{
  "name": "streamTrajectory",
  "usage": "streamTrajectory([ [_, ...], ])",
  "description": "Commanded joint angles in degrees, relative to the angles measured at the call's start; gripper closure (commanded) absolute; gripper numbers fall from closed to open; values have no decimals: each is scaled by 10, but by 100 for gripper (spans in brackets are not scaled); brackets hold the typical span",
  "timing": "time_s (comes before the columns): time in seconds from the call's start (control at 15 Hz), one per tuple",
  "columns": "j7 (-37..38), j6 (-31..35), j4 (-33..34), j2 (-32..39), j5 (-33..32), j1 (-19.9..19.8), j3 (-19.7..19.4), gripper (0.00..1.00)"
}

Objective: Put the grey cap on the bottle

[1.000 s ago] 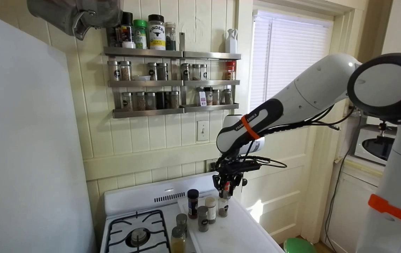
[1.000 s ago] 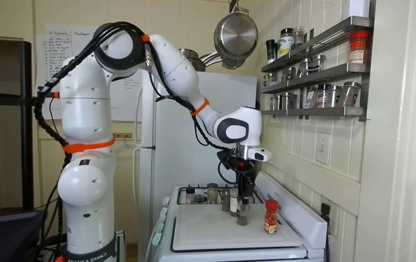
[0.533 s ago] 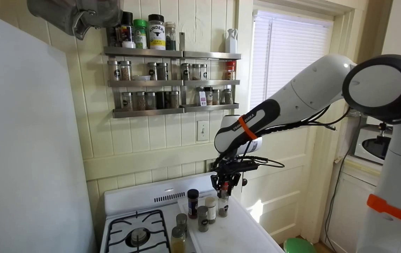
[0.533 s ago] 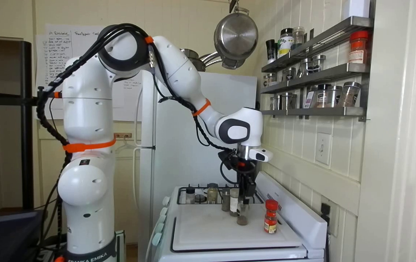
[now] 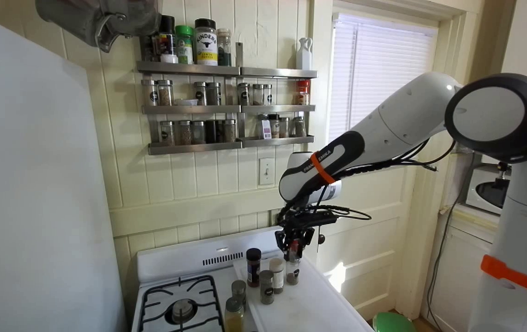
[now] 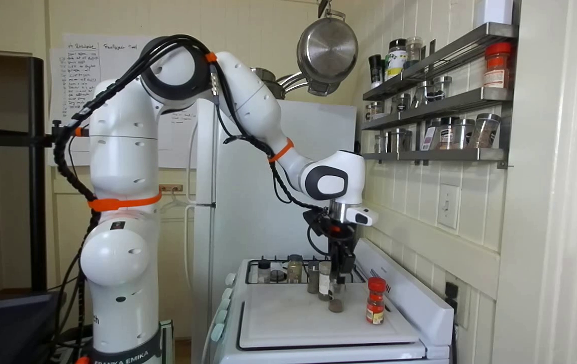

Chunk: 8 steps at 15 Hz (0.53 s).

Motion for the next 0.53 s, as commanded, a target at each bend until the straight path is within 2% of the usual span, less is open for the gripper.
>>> streamTrajectory([
  [0.0,0,-17,15,12,1,3,0,76],
  [0.07,-1,-18,16,13,1,3,1,76],
  [0.13,-3,-19,16,14,2,4,1,46],
  [0.2,-2,-18,16,14,0,4,1,25],
  [0.47,-2,-21,16,16,-2,5,1,1],
])
